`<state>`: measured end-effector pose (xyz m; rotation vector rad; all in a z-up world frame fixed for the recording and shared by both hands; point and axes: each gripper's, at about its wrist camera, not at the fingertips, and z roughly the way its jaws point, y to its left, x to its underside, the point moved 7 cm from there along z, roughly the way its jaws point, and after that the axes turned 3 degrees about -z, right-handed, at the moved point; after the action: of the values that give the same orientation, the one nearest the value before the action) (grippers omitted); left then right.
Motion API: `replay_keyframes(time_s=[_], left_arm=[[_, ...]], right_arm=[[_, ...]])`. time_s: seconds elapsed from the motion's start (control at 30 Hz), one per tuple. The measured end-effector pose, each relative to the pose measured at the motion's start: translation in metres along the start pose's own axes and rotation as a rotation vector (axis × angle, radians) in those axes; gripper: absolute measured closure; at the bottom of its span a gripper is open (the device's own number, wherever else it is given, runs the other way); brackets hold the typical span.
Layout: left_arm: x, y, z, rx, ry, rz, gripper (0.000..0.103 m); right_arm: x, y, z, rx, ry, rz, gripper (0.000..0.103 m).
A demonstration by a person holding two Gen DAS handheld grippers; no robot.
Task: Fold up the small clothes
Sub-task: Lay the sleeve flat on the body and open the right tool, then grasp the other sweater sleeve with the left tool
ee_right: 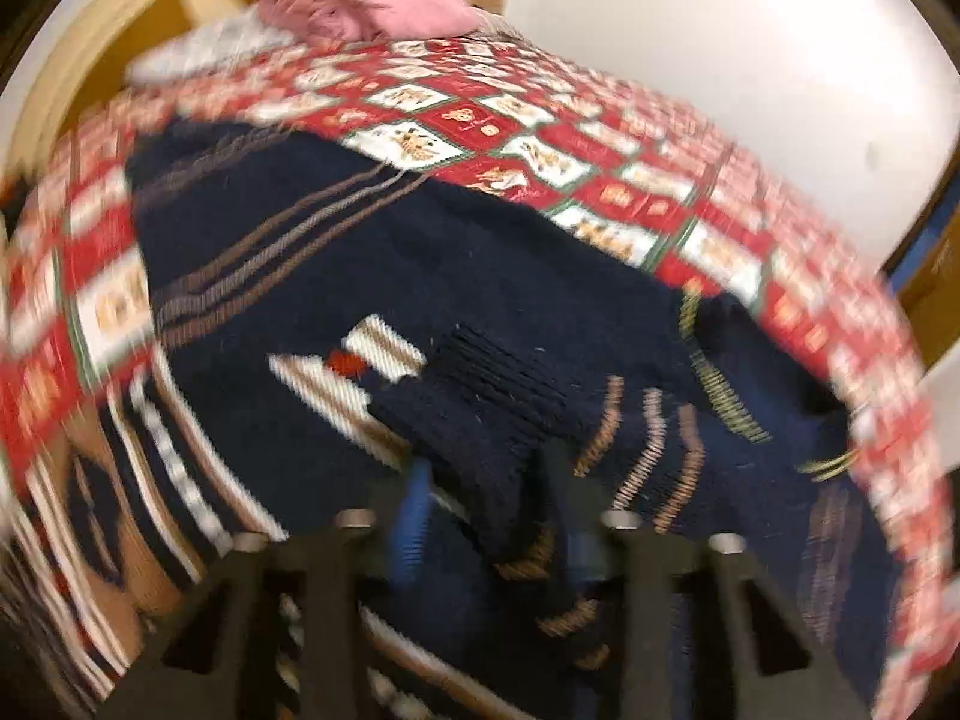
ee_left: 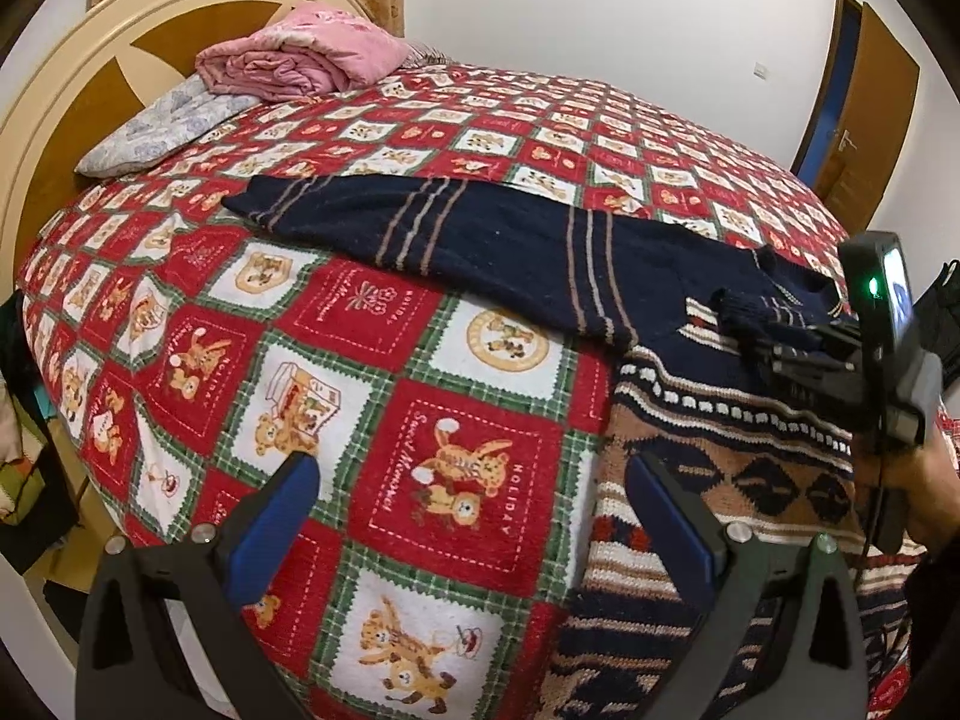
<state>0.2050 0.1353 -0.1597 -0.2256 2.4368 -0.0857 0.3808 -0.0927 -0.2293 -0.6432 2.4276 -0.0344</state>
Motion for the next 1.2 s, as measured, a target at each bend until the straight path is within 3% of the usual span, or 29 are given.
replay_keyframes(time_s=[0.03,0.17,0.3,0.4,0.43,0.47,0.53,0.57,0.67,0.73,0.8,0.83,0.87,1.07,1.13,1.17,1.2], left_arm=[[-0.001,0.002,0.000,-0.004,-0.002,-0.002,0.000],[-0.002,0.010,0.004,-0.013,-0.003,-0.027,0.000],[-0.001,0.014,0.013,-0.023,0.015,-0.042,0.000],[-0.002,0.014,0.011,-0.019,0.015,-0.042,0.000],[-0.002,0.015,0.010,-0.020,0.009,-0.038,0.000],[-0.003,0.016,0.008,-0.024,0.004,-0.035,0.000],[-0.002,0.017,0.006,-0.030,-0.001,-0.033,0.000],[-0.002,0.017,0.007,-0.030,0.001,-0.034,0.000],[0.000,0.015,0.008,-0.032,0.009,-0.029,0.000],[0.000,0.012,0.006,-0.033,0.000,-0.012,0.000],[0.000,0.009,0.006,-0.042,-0.005,0.003,0.000],[0.000,0.009,0.007,-0.043,-0.003,0.002,0.000],[0.000,0.009,0.008,-0.038,0.000,-0.003,0.000],[-0.002,0.006,0.014,-0.055,-0.006,0.006,0.000],[-0.005,0.010,0.017,-0.085,-0.014,0.007,0.000],[-0.006,0.014,0.019,-0.099,-0.013,0.002,0.000],[-0.008,0.018,0.022,-0.109,-0.011,-0.006,0.000]], right_arm=[[-0.004,-0.007,0.002,-0.011,-0.001,0.058,0.094],[-0.016,-0.021,-0.005,-0.068,-0.035,0.215,0.095],[-0.033,-0.001,-0.015,-0.100,-0.093,0.236,0.095],[-0.031,0.018,0.006,-0.102,-0.051,0.240,0.091],[-0.027,0.021,0.013,-0.105,-0.032,0.244,0.085],[-0.024,0.024,0.018,-0.114,-0.041,0.262,0.065],[-0.027,0.030,0.011,-0.221,-0.099,0.311,0.028],[-0.030,0.035,0.005,-0.301,-0.112,0.343,0.027],[-0.036,0.034,-0.024,-0.356,-0.177,0.367,0.027],[-0.032,0.021,-0.049,-0.307,-0.229,0.354,0.027],[-0.015,-0.009,-0.072,-0.194,-0.232,0.346,0.050],[-0.005,-0.025,-0.079,-0.153,-0.224,0.351,0.072],[0.007,-0.041,-0.085,-0.115,-0.212,0.364,0.078],[0.132,-0.161,-0.109,0.180,-0.057,0.576,0.078],[0.175,-0.184,-0.107,0.205,0.011,0.647,0.078],[0.188,-0.186,-0.103,0.176,0.029,0.667,0.078],[0.192,-0.186,-0.107,0.145,-0.028,0.672,0.078]])
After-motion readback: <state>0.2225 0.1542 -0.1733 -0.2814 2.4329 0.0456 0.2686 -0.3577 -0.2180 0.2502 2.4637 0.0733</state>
